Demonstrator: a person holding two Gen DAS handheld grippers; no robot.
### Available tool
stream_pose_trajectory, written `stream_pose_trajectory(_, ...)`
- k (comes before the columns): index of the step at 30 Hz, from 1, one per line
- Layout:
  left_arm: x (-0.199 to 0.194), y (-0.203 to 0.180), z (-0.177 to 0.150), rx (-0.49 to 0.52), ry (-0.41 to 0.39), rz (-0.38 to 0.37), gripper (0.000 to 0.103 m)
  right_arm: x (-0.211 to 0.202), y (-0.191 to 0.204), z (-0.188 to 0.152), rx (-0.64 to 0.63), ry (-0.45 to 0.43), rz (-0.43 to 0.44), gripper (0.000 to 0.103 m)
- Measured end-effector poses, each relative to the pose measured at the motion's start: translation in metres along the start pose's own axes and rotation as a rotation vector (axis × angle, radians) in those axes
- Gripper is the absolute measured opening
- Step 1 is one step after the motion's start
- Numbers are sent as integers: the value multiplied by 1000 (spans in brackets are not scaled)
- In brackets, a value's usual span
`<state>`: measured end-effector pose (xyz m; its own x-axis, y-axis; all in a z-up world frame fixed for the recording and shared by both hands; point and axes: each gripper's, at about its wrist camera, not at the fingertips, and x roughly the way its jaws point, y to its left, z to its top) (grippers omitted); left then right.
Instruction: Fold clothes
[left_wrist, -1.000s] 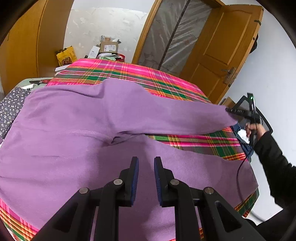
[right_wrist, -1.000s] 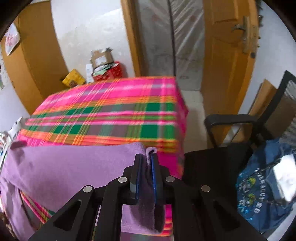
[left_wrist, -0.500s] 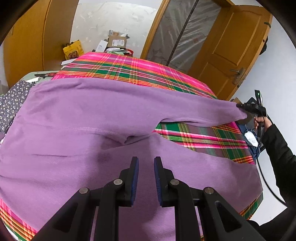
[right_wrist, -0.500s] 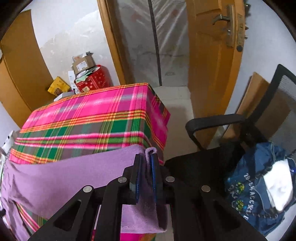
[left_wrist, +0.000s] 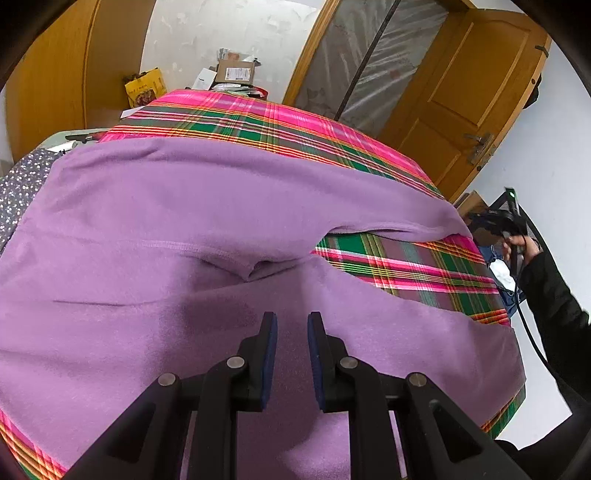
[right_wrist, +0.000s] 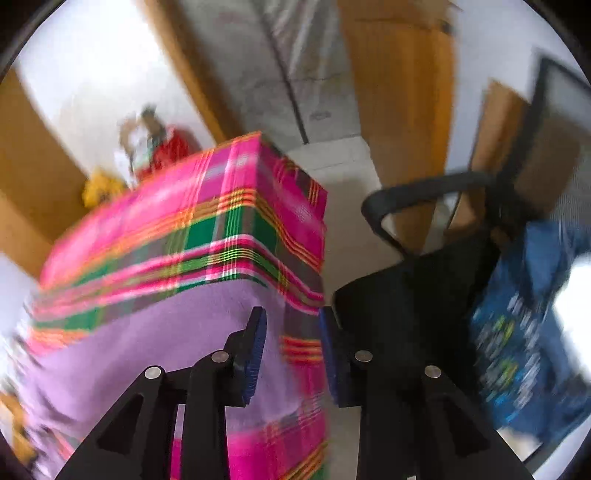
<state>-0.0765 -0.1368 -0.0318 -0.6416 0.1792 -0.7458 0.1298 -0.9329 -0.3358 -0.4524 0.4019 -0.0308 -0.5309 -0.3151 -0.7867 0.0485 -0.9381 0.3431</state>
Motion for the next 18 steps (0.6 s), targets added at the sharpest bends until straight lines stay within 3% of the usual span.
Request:
stream_pose_trajectory(6, 5, -7, 0, 21, 10, -28, 17, -3, -42, -55, 283, 51, 258, 31)
stream_pose_trajectory(9, 6, -13, 0, 32, 14, -33, 17, 12, -46, -74, 374, 109, 352, 33)
stream_pose_trajectory(11, 5, -16, 0, 38, 13, -35, 17, 15, -45, -80, 429, 101, 417, 33)
stream_pose_trajectory(18, 2, -20, 0, 45, 10, -25, 17, 37, -48, -75, 558, 65, 511, 33)
